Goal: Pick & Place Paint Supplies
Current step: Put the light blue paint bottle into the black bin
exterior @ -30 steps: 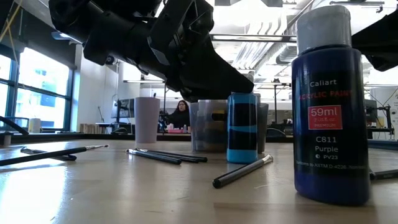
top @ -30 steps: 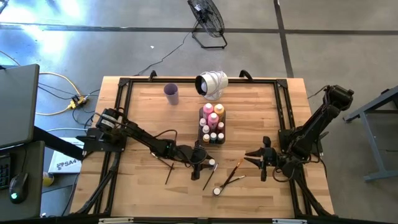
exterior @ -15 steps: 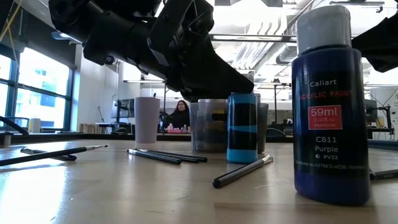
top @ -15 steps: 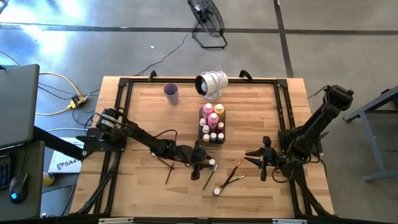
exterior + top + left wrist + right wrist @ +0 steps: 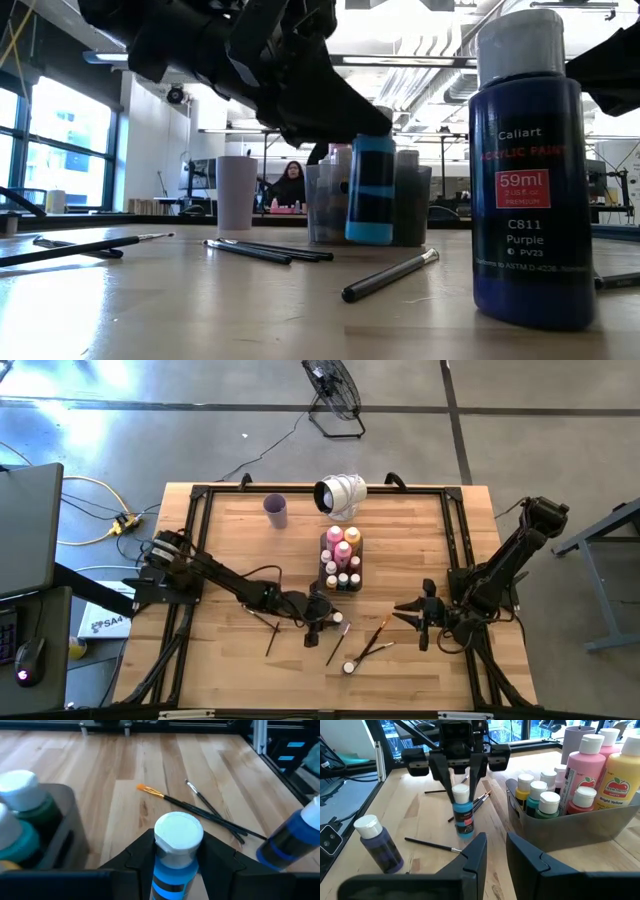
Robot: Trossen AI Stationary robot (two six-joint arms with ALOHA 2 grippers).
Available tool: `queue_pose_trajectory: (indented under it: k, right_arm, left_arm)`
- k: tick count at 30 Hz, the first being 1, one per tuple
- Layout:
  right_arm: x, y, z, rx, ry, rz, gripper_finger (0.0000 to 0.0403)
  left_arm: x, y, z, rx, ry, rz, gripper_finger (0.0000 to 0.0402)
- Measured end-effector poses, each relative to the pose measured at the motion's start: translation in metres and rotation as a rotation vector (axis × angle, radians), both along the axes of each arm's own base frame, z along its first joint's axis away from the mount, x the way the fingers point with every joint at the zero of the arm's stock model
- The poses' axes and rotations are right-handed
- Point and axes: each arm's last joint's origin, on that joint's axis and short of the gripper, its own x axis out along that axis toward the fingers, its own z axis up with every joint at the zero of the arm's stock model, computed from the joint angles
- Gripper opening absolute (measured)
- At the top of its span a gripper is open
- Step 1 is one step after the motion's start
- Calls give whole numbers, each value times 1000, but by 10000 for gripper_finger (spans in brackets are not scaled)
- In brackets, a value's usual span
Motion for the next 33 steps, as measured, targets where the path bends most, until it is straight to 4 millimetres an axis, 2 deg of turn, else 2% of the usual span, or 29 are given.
queue_pose_trajectory:
  k: [9, 19, 25, 30, 33]
  right_arm:
    - [0, 1, 0, 7, 9, 18, 64]
    - [0, 1, -1, 17, 21, 44, 64]
    - [0, 1, -1, 10, 22, 39, 64]
    - [0, 1, -1, 7, 23, 38, 64]
    - [0, 1, -1, 6, 23, 38, 64]
  left_arm:
    - [-19, 9, 18, 66, 24, 106, 126]
    - [-72, 30, 32, 85, -31, 268, 126]
    - [-96, 41, 42, 100, -90, 394, 126]
    - [-99, 45, 48, 133, -137, 505, 126]
    - [-94, 45, 50, 129, -186, 513, 126]
